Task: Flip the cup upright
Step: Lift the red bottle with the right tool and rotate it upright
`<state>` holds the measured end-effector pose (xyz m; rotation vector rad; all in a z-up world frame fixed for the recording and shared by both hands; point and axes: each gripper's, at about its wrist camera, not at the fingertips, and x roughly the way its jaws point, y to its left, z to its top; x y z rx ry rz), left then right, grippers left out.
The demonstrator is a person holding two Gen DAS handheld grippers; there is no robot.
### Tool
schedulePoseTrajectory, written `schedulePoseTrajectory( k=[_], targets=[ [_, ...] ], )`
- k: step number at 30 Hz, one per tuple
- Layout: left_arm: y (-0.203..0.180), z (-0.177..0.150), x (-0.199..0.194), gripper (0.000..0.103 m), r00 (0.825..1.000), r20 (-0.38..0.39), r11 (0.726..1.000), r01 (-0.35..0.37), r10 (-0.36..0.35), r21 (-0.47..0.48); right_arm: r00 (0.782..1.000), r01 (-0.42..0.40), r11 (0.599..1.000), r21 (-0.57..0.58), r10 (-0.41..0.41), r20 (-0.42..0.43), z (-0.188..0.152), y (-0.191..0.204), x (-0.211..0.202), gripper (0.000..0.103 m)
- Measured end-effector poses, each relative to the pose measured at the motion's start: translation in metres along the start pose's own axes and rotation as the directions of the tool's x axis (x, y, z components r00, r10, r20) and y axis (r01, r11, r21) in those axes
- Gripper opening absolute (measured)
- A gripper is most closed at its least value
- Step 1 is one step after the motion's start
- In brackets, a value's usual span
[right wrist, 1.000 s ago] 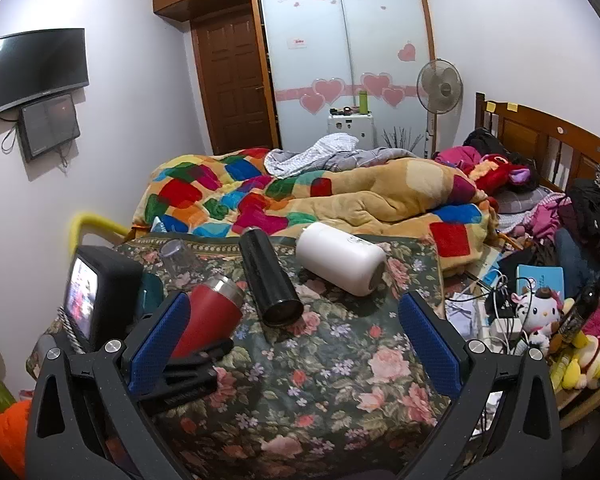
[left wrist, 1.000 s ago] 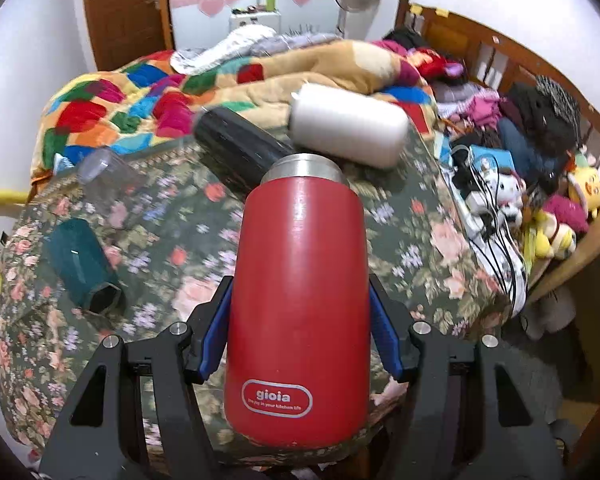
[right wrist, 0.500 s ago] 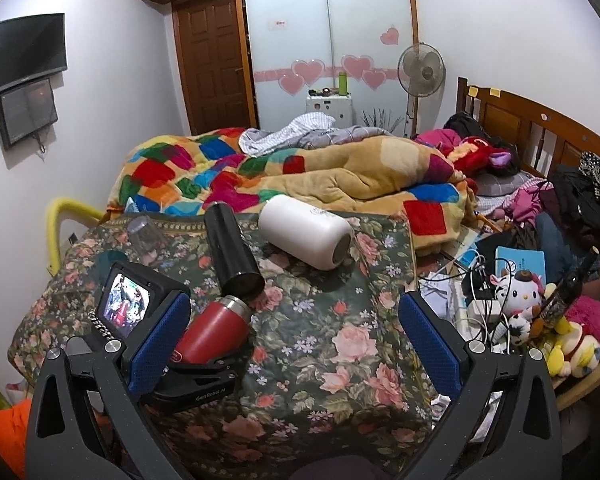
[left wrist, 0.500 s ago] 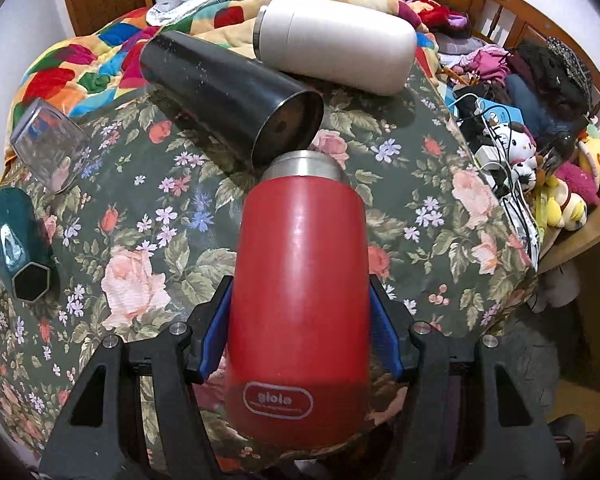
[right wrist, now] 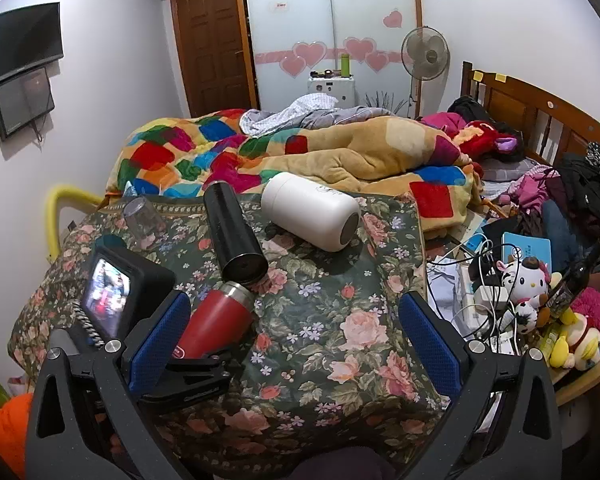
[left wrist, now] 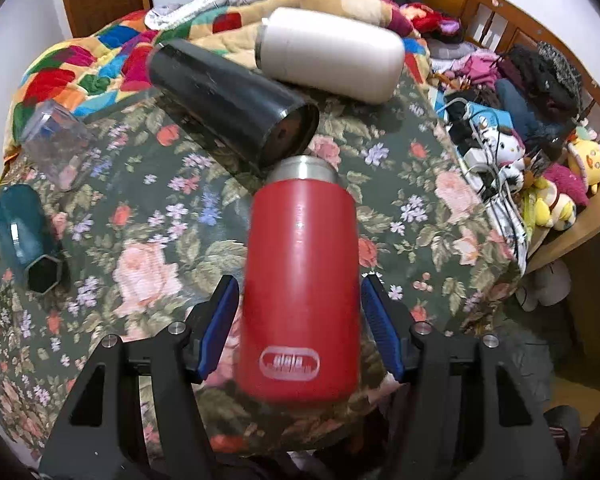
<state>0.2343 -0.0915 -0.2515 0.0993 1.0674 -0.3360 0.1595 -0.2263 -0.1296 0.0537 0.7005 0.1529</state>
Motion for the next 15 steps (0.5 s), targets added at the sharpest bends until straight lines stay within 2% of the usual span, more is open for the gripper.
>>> schedulePoseTrajectory(
  k=[3,7,12,15],
  targets=[
    [0.007,-0.005,-0.027,0.063,0.998,0.058,1.000,0.000,0.001,-0.018,1.000,-0.001,1.000,-0.011,0.001,-0.002,0.000,0.007,0.001,0.103],
    [0.029,-0.014,-0.066,0.068,0.987,0.153,0.997,-0.045,0.055,-0.063,1.000,-0.015,1.000,-0.026,0.015,-0.023,-0.001,0.018,0.009,0.103],
    [0.060,-0.030,-0.101,0.070,0.954,0.232,0.979,-0.171,0.193,-0.109,0.998,-0.019,0.999,-0.048,0.017,-0.054,-0.003,0.035,0.024,0.103],
    [0.077,-0.040,-0.110,0.070,0.940,0.247,0.969,-0.209,0.236,-0.129,0.997,-0.018,0.998,-0.061,0.013,-0.078,-0.005,0.044,0.035,0.103]
  ],
)
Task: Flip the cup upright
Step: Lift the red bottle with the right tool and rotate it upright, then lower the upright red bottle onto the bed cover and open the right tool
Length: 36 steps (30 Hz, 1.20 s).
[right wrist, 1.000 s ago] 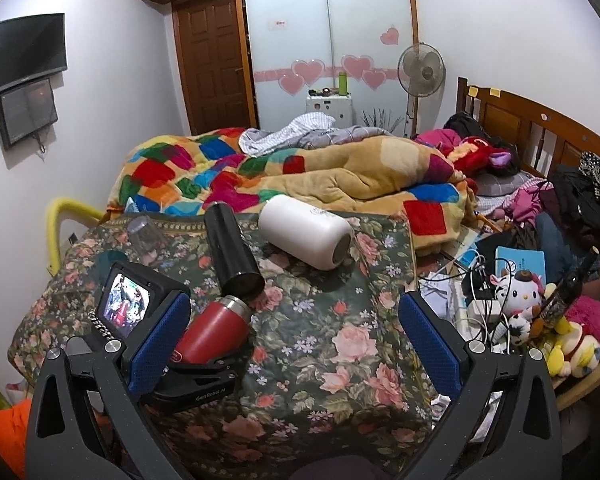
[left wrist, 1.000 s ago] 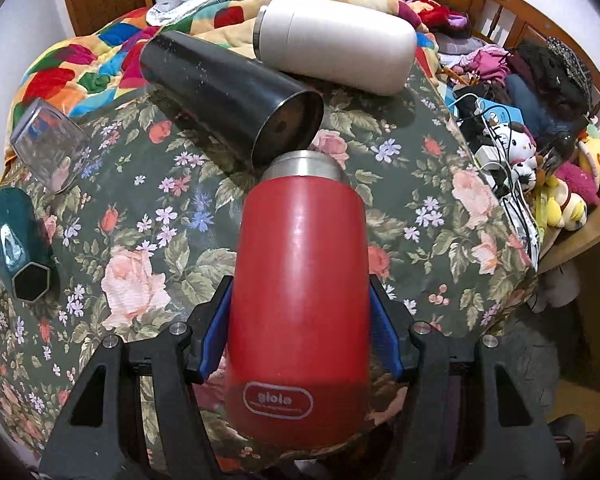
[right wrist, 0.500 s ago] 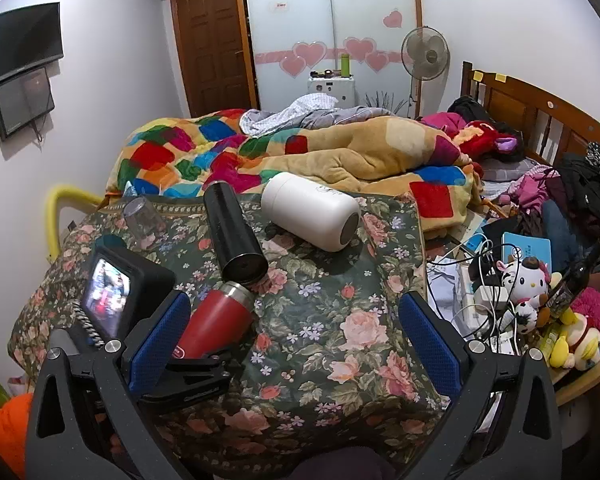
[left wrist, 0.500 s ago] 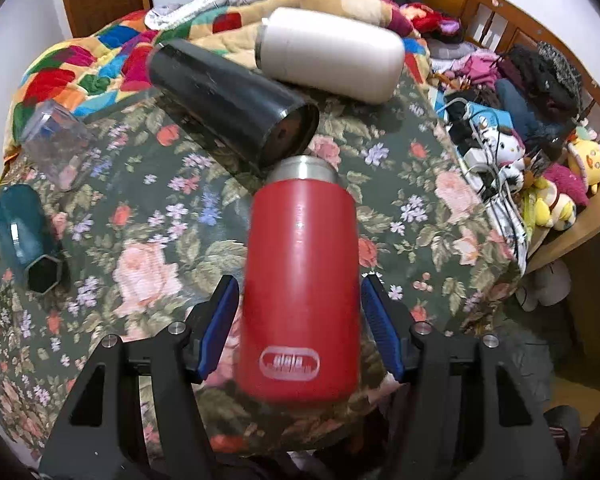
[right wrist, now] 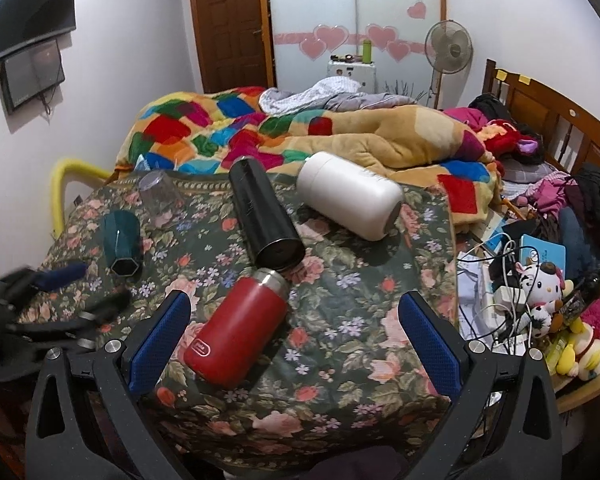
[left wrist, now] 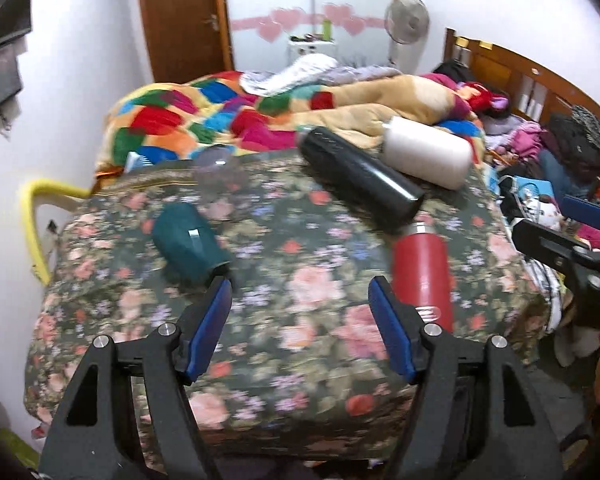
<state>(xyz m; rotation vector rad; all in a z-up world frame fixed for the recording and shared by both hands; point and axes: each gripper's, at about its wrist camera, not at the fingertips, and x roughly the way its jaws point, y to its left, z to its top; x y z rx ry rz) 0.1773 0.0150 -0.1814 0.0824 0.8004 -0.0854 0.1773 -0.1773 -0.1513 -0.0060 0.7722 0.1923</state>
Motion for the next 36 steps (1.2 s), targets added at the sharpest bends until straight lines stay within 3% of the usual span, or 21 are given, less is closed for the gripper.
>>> schedulePoseTrajectory(
  k=[8,14,22,29,36],
  targets=[
    [0.034,-0.029,0.013,0.073,0.999,-0.051,0.996,-0.008,0.003,-0.094,0.987,-0.056,0.996,0.063,0.064,-0.147,-0.003,0.010,0.056,0.102],
    [0.039,-0.033,0.022,0.073,0.999,-0.054,0.994,0.000,-0.006,-0.111,0.957,-0.079,0.991,0.111,0.106,-0.268,-0.006,0.012,0.094,0.086],
    [0.031,-0.026,0.023,0.073,1.000,-0.026,0.995,0.012,-0.014,-0.097,0.913,-0.121,0.978,0.172,0.178,-0.368,-0.010,0.009,0.128,0.077],
    [0.022,-0.023,0.017,0.073,1.000,-0.009,0.997,0.018,-0.019,-0.081,0.897,-0.150,0.968,0.200,0.218,-0.384,-0.008,0.006,0.133,0.070],
    [0.018,-0.015,0.001,0.073,0.999,0.032,0.997,0.013,-0.010,-0.078,0.922,-0.182,0.969,0.169,0.228,-0.311,0.002,0.006,0.105,0.064]
  ],
)
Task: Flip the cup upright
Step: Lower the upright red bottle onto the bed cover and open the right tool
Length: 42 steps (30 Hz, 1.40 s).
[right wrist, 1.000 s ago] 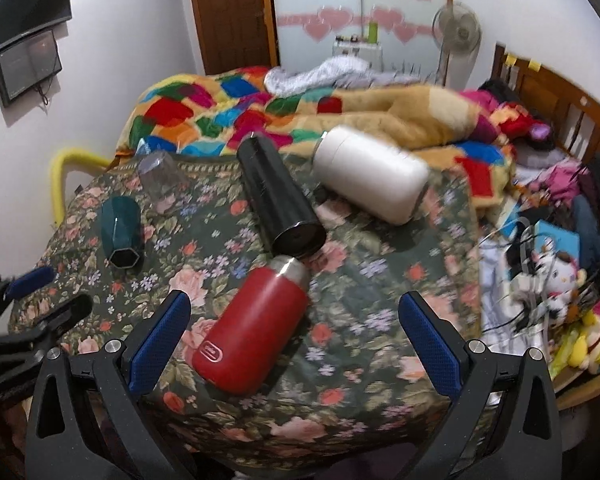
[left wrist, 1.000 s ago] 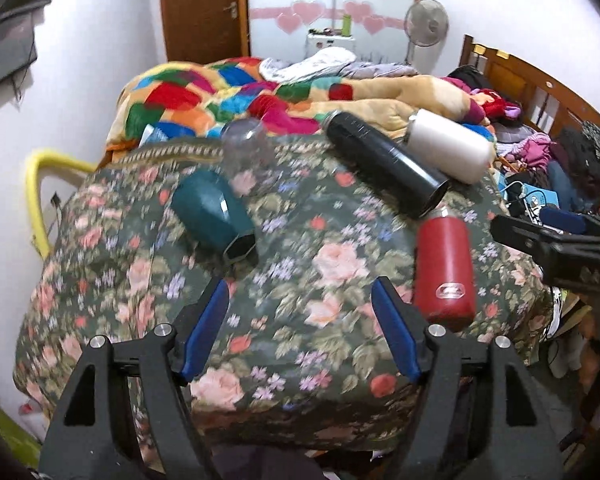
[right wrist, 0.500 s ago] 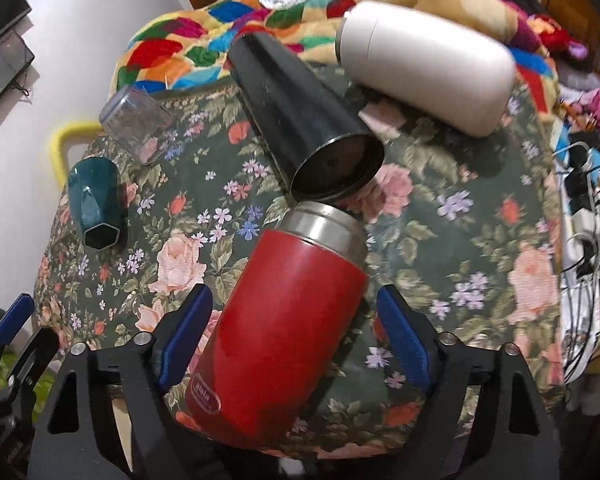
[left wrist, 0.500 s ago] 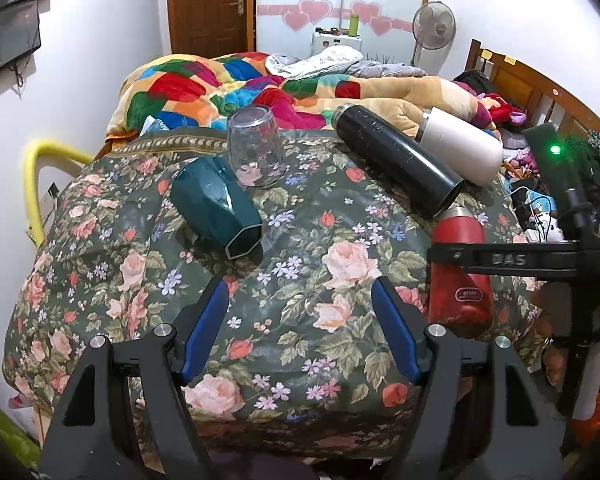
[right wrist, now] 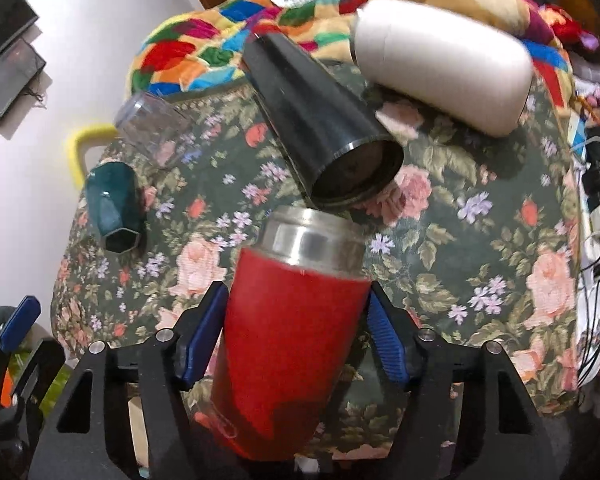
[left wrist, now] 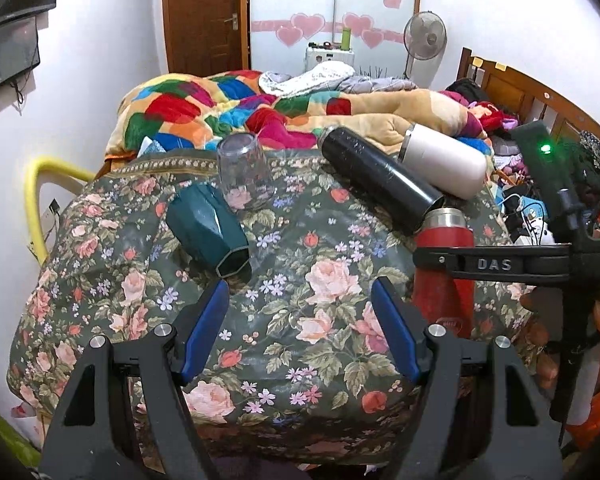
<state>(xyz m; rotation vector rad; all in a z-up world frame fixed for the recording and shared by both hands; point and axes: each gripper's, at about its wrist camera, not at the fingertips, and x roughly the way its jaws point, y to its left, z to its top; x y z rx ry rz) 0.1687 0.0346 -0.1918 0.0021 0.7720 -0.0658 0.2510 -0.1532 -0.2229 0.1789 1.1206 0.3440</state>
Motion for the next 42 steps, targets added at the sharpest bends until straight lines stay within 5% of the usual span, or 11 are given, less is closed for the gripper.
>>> schedulePoseTrajectory(
  k=[17,32,42],
  targets=[
    [-0.005,0.008,-0.019,0.073,0.999,0.041,1.000,0.009,-0.008,-0.014,0.976,0.071,0.986,-0.149,-0.038,0.213,0.006,0.036,-0.058,0.059],
    [-0.001,0.006,-0.004,0.073,1.000,0.003,0.999,0.013,-0.013,-0.029,0.986,0.112,0.968,-0.226,-0.080,0.146,-0.009,0.047,-0.022,0.059],
    [0.002,0.003,-0.007,0.073,1.000,-0.003,0.998,0.024,-0.024,-0.053,0.996,0.066,0.972,-0.225,-0.050,0.080,-0.008,0.048,-0.016,0.060]
  ],
)
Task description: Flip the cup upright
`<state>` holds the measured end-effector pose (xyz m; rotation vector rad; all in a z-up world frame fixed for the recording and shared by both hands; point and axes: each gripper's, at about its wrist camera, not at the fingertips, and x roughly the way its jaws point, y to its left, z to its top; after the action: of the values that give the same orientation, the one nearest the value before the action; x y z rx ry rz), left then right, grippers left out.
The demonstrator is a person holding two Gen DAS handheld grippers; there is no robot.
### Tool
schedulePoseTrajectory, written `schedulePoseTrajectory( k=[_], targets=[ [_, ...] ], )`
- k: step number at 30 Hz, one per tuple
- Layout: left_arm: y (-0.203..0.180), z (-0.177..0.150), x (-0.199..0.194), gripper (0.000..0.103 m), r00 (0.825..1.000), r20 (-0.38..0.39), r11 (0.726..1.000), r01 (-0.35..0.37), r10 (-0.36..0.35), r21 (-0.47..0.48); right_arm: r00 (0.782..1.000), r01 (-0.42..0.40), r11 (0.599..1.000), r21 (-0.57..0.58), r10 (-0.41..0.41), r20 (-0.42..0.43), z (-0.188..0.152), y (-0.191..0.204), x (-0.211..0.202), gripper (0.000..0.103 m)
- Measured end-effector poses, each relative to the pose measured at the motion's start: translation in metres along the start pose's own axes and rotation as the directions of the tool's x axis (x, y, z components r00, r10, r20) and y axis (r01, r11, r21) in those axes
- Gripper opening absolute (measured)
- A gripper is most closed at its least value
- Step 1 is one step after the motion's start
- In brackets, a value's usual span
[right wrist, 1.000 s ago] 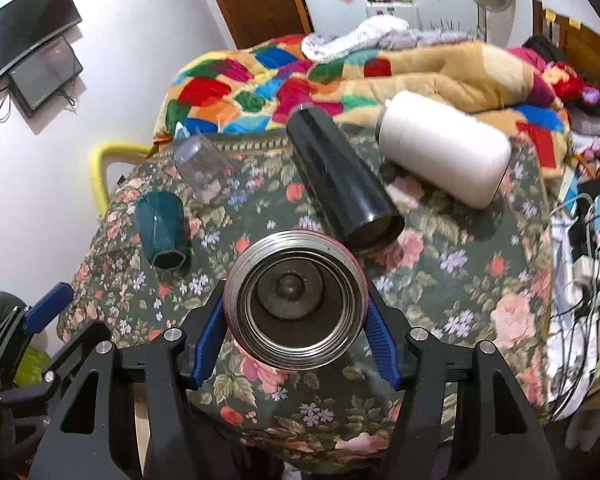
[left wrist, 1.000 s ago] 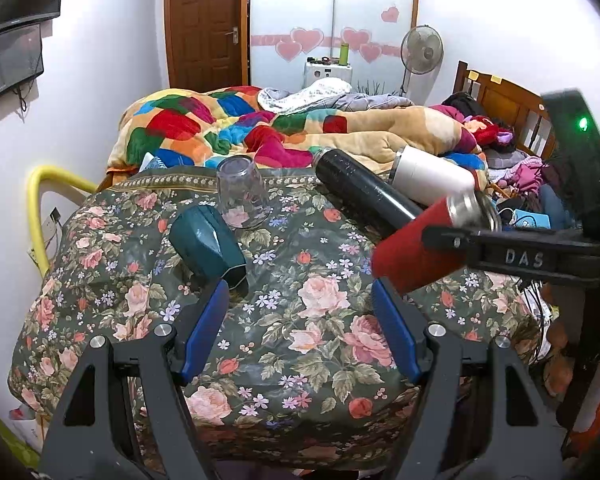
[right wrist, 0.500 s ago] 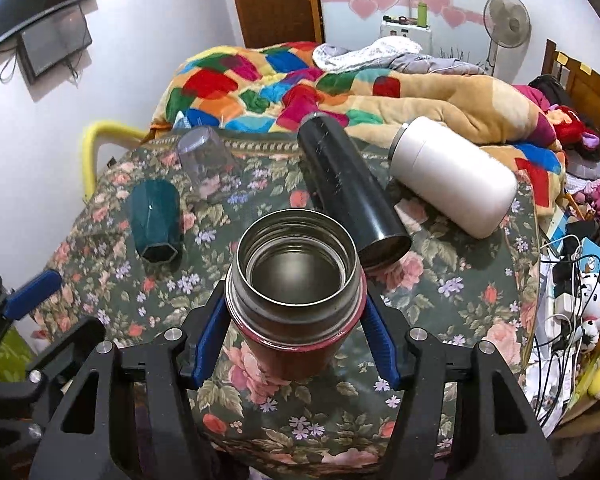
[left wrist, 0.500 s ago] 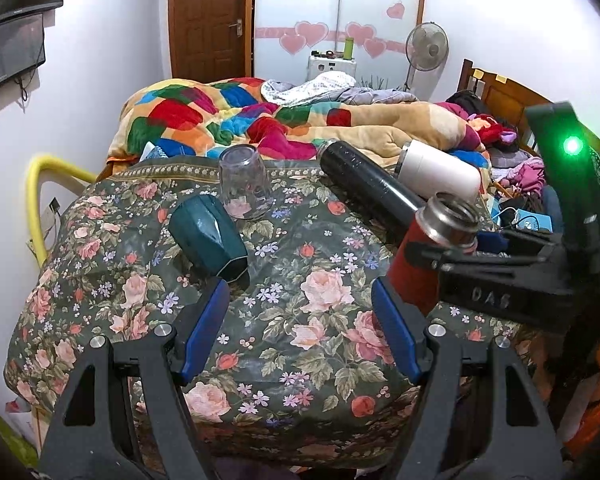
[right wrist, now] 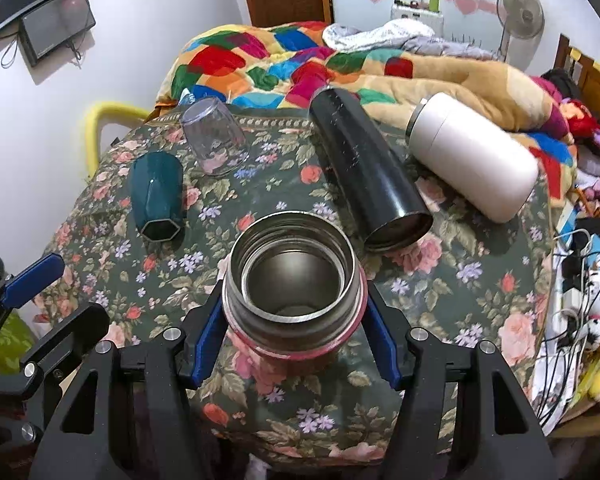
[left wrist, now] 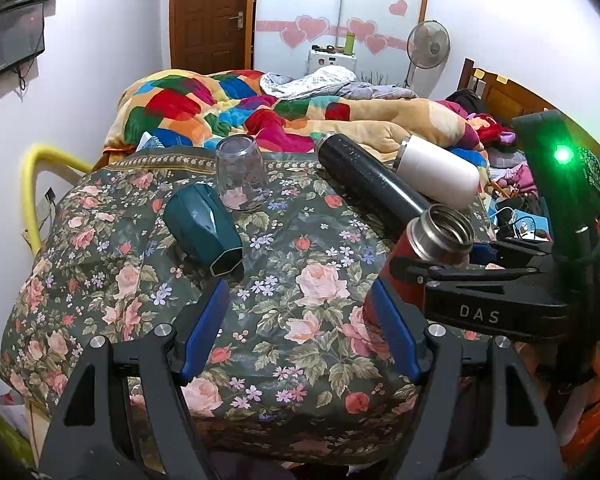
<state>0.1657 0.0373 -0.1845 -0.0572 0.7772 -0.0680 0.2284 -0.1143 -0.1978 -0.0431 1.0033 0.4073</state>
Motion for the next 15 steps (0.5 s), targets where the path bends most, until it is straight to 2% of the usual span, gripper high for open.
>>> schedulePoseTrajectory(
  k=[8,15],
  targets=[
    [0.001,0.000,-0.017,0.073,1.000,0.019,1.000,-0.012,0.012,-0.008,0.999,0.006,0.999,-0.038,-0.008,-0.031,-0.007,0.011,-0.005,0.062],
    [-0.006,0.006,-0.052,0.073,0.996,0.089,1.000,-0.007,0.007,-0.009,0.998,-0.022,0.999,-0.029,0.023,0.051,-0.009,0.008,-0.051,0.062]
  ],
)
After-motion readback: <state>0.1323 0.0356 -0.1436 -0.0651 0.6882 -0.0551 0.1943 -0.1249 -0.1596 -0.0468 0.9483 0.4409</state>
